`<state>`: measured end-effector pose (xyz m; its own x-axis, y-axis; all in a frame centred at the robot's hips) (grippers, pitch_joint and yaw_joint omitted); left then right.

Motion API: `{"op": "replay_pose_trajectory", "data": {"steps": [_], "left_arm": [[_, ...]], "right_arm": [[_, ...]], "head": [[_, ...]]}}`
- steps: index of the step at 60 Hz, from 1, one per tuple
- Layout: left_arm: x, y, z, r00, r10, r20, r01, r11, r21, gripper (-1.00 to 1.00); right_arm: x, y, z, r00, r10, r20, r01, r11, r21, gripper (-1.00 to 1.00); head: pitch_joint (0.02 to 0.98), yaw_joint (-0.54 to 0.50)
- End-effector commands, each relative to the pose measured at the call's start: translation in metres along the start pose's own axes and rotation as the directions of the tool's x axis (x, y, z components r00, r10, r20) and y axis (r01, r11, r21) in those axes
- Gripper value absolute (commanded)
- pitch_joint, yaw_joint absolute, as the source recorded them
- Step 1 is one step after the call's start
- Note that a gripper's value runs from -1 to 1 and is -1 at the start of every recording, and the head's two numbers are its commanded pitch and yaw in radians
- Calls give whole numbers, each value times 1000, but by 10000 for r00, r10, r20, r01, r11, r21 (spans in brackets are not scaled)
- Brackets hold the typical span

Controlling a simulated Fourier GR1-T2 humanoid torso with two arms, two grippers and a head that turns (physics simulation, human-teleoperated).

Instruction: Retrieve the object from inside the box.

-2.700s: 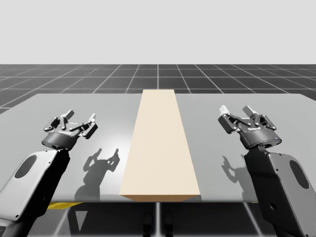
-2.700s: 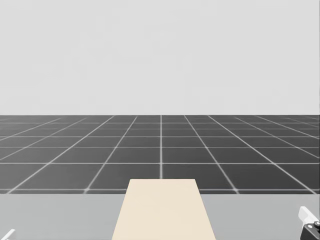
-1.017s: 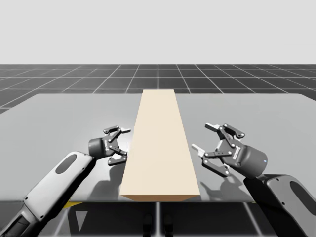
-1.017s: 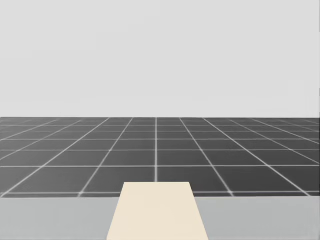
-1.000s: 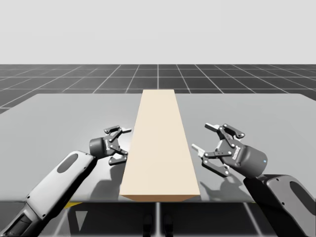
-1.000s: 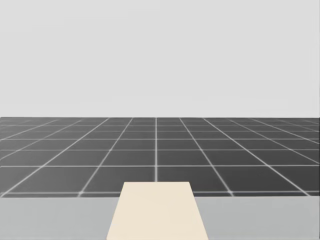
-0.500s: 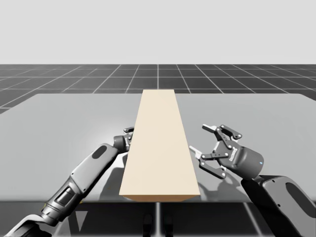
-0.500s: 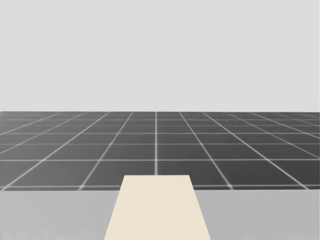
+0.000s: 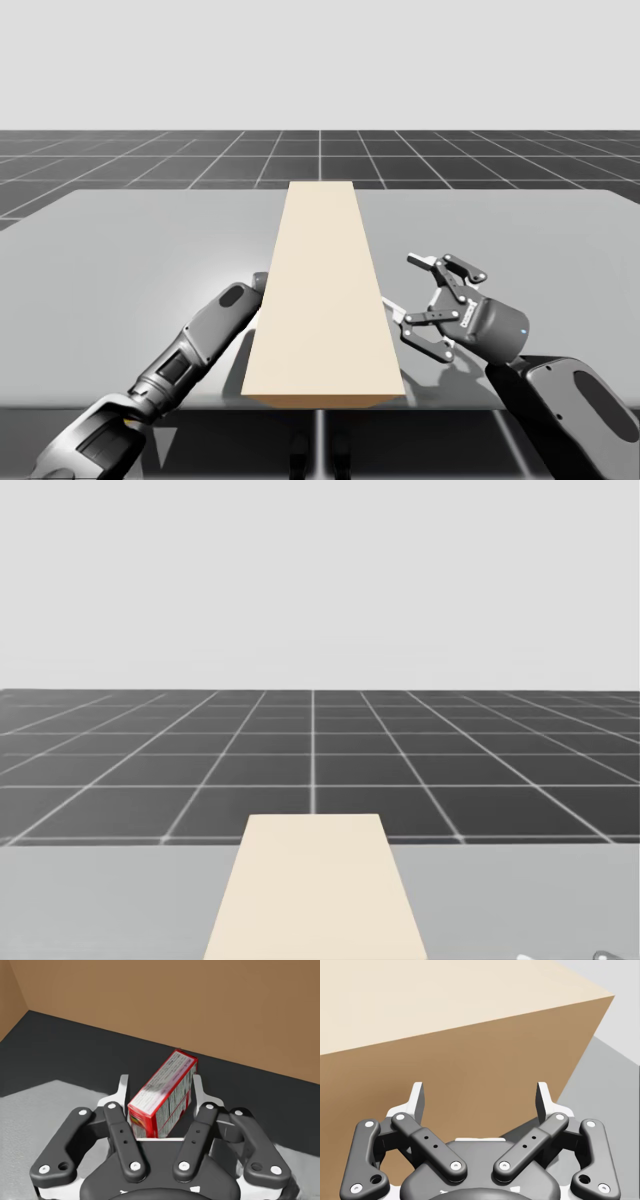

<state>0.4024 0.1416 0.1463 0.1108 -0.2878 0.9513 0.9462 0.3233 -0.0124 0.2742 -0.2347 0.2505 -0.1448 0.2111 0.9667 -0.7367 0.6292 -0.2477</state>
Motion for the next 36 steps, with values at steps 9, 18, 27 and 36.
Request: {"op": "replay_pose_trajectory", "data": {"steps": [9,18,27,36], "left_arm": [[-22,-2,-3,9907,827,-1081,-942,9900,-1054,1000],[-16,0,-1,9962,544,-677,-608,9935,-959,1000],[8,8,25,9990,432,-153,-436,9986,-295,1000],[-1,20,70,9986,470,-239,-447,9953,861,1000]], "right_arm": [[-2,0,0,9999,85,-130,-86,10000,-50,-1000],[-1,0,0,9999,100,-133,-101,9999,-59,-1000],[0,-1,0,9999,95,-69,-96,9999,-134,-1000],[3,-1,2,10000,58,37,-57,9998,-170,-1000]], "head": [[214,-19],[214,-20],[205,-17],[195,-15]]}}
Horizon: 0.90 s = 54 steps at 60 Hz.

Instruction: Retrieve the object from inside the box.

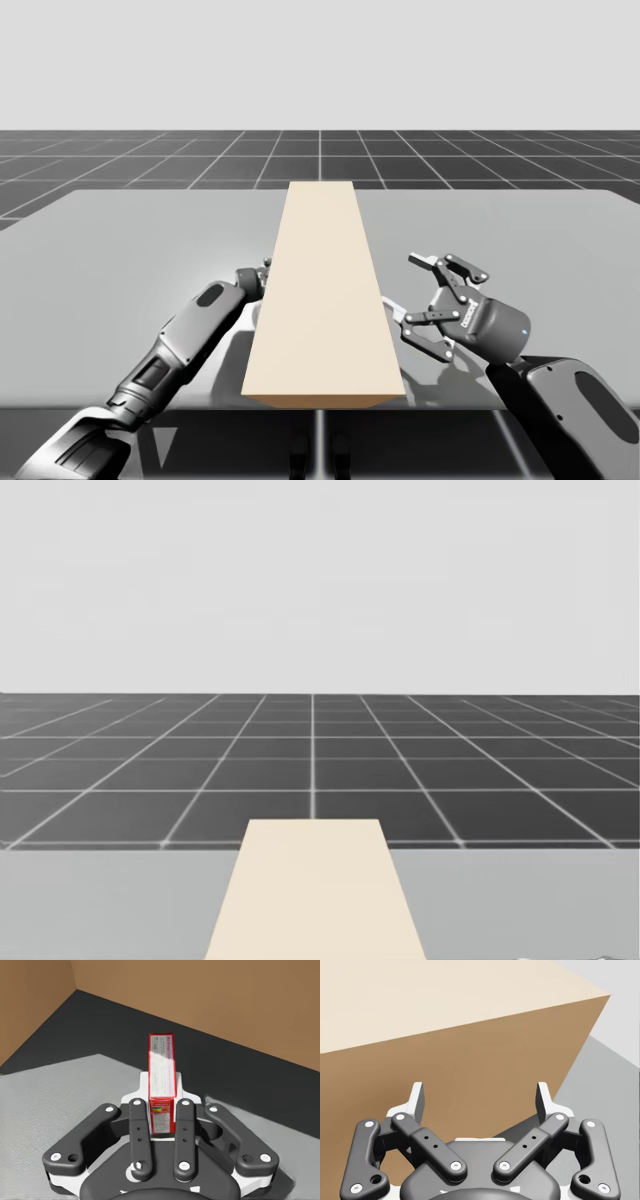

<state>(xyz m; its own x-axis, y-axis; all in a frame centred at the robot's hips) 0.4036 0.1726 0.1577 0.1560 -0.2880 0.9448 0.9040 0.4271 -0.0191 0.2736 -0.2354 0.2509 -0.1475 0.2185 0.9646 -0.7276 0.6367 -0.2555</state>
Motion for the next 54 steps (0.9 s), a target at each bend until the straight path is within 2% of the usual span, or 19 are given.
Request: {"op": "replay_pose_trajectory", "data": {"steps": [1,5,7,9,11,17,24,29,34,37,41,46,48,50,51,54], "left_arm": [[-4,15,45,9999,92,-42,-92,9999,-92,1000],[-7,17,66,10000,82,56,-84,9994,322,1000],[-9,18,79,10000,-45,58,41,9978,655,1000],[-11,17,92,9999,38,152,-51,9962,864,1000],[-13,16,102,9998,-75,165,57,9942,1077,1000],[-18,13,136,9995,-103,313,46,9844,1760,1000],[-20,8,177,9985,-231,487,92,9632,2686,1000],[-8,6,202,9963,-475,715,205,9404,3394,1000],[13,6,218,9925,-823,907,400,9176,3955,1000],[33,6,227,9892,-1140,917,639,9003,4306,1000],[64,5,235,9815,-1662,949,1042,8801,4632,1000],[96,6,240,9714,-2121,1065,1341,8608,4909,1000],[111,8,241,9667,-2288,1149,1432,8552,4981,1000],[118,9,240,9654,-2337,1158,1458,8517,5033,1000],[129,11,239,9621,-2468,1164,1522,8396,5215,1000],[144,15,237,9576,-2540,1363,1467,8365,5280,1000]], "right_arm": [[2,-1,1,10000,-28,81,29,10000,-59,-1000],[3,-1,1,10000,-33,89,34,10000,-88,-1000],[3,-1,0,9999,-51,94,52,9999,-107,-1000],[4,-2,0,9999,-59,104,61,9999,-136,-1000],[4,-2,0,9999,-64,112,66,9998,-181,-1000],[5,-3,0,9998,-121,124,124,9996,-264,-1000],[5,-5,1,9997,-195,172,201,9992,-332,-1000],[6,-6,2,9995,-246,205,255,9986,-455,-1000],[6,-9,0,9990,-308,337,334,9962,-805,-1000],[6,-11,0,9985,-345,414,390,9931,-1110,-1000],[6,-14,0,9981,-430,450,490,9889,-1402,-1000],[8,-17,1,9971,-602,463,669,9849,-1594,-1000],[8,-18,1,9966,-662,485,733,9838,-1636,-1000],[8,-18,1,9968,-645,479,715,9840,-1631,-1000],[8,-19,2,9968,-662,458,729,9835,-1656,-1000],[9,-20,2,9964,-714,459,783,9816,-1744,-1000]], "head": [[194,-15],[193,-16],[193,-14],[191,-13],[190,-11],[184,-11],[179,-13],[175,-13],[173,-13],[171,-13],[168,-13],[167,-14],[167,-14],[166,-14],[165,-14],[164,-15]]}}
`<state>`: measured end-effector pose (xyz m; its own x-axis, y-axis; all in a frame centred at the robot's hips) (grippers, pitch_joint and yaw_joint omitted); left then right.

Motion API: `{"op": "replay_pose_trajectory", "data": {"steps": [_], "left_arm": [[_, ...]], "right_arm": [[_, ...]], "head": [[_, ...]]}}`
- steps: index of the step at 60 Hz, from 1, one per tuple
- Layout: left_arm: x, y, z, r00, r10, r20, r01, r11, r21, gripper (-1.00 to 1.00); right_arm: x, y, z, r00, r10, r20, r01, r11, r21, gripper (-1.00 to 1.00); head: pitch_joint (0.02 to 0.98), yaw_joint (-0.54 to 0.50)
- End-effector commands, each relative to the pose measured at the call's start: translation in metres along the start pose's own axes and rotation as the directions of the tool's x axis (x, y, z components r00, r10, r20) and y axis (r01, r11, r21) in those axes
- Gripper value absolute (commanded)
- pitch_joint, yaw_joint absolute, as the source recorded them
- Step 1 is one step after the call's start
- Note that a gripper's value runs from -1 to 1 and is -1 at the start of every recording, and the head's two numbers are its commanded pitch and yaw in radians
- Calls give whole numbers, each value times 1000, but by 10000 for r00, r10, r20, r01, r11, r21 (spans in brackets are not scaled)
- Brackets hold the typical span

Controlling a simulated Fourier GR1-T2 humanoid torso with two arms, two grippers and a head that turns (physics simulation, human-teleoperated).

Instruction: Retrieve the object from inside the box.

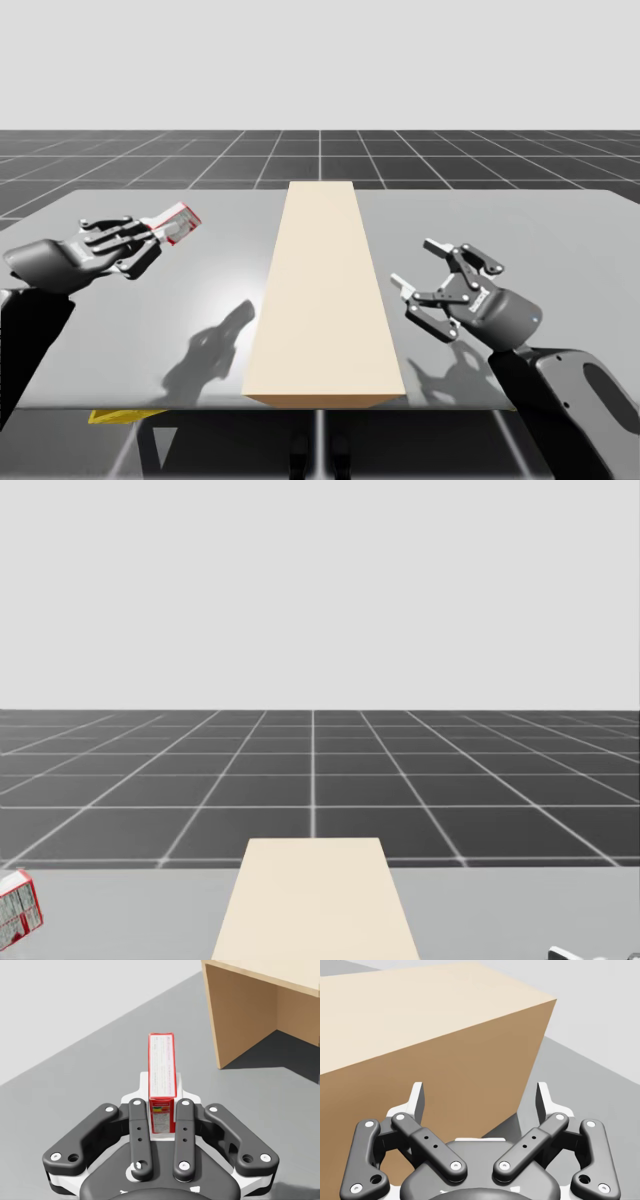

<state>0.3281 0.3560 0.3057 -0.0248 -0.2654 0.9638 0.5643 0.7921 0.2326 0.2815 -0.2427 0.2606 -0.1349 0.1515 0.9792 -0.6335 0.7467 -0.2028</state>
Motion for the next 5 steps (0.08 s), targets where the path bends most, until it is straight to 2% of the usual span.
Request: {"op": "replay_pose_trajectory", "data": {"steps": [1,2,5], "left_arm": [[69,14,-15,9937,-656,912,661,9978,-28,1000],[74,16,-18,9936,-609,955,607,9981,45,1000],[86,21,-24,9920,-508,1157,495,9987,139,1000]], "right_arm": [[3,-8,0,9999,-170,13,170,9992,-355,-1000],[3,-9,1,9998,-193,-15,192,9991,-373,-1000],[4,-12,1,9987,-506,-39,503,9972,-549,-1000]], "head": [[164,-15],[164,-16],[163,-18]]}}
